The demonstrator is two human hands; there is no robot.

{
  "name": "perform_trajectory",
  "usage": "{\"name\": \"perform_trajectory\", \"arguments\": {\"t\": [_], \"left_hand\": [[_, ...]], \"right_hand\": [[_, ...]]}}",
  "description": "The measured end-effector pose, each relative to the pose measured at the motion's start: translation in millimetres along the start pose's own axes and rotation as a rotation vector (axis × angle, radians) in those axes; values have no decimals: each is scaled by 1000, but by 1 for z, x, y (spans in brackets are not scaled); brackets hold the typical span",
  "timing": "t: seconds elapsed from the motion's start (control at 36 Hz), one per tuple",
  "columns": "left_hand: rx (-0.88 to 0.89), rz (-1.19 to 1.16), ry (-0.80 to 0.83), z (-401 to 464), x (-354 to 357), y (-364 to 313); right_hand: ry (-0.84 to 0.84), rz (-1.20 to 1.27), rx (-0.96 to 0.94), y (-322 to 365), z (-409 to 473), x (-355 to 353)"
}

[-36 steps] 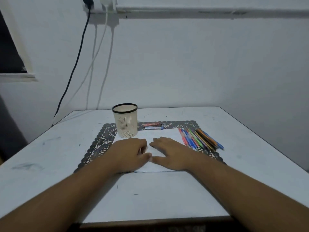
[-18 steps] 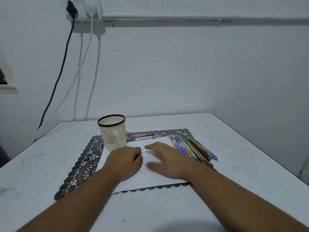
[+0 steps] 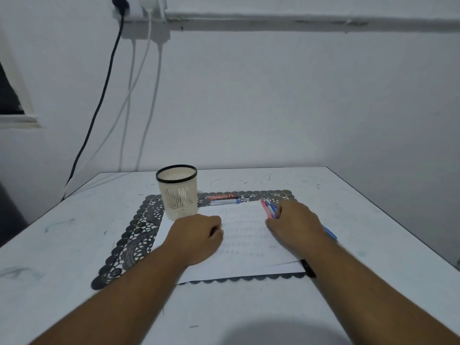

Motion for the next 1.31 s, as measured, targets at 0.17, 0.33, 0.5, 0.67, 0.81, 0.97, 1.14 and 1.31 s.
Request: {"name": "perform_trajectory", "arguments": {"t": [0.17, 0.33, 0.5, 0.67, 0.81, 0.97, 1.14, 1.31], "left_hand": [[4, -9, 16, -1, 0, -1], [0, -16, 13, -2, 0, 2], [0, -14, 16, -1, 0, 2], [-8, 1, 35, 0, -2, 0], [-2, -16, 26, -1, 0, 2], [-7, -68, 0, -4, -5, 0], [-30, -209, -131, -8, -23, -2], [154, -162, -364, -8, -44, -11]], "right_hand": [[-11, -12, -9, 5, -1, -1], [-11, -66, -3, 11, -1, 0], [-8, -151, -1, 17, -1, 0], [8, -65, 15, 16, -6, -4], [-4, 135, 34, 12, -10, -8], [-31, 396, -36, 25, -10, -11], [92, 723, -158, 49, -26, -2], [170, 710, -231, 58, -26, 12]]}}
Point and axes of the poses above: each hand's wrist, its own z-axis towards the middle knuckle, its own x-axis out of the palm, y = z × x, the point moved 7 cm from there along z, towards the middle knuckle, and after that the axes turned 5 degrees about -y, right-handed, at the moved point
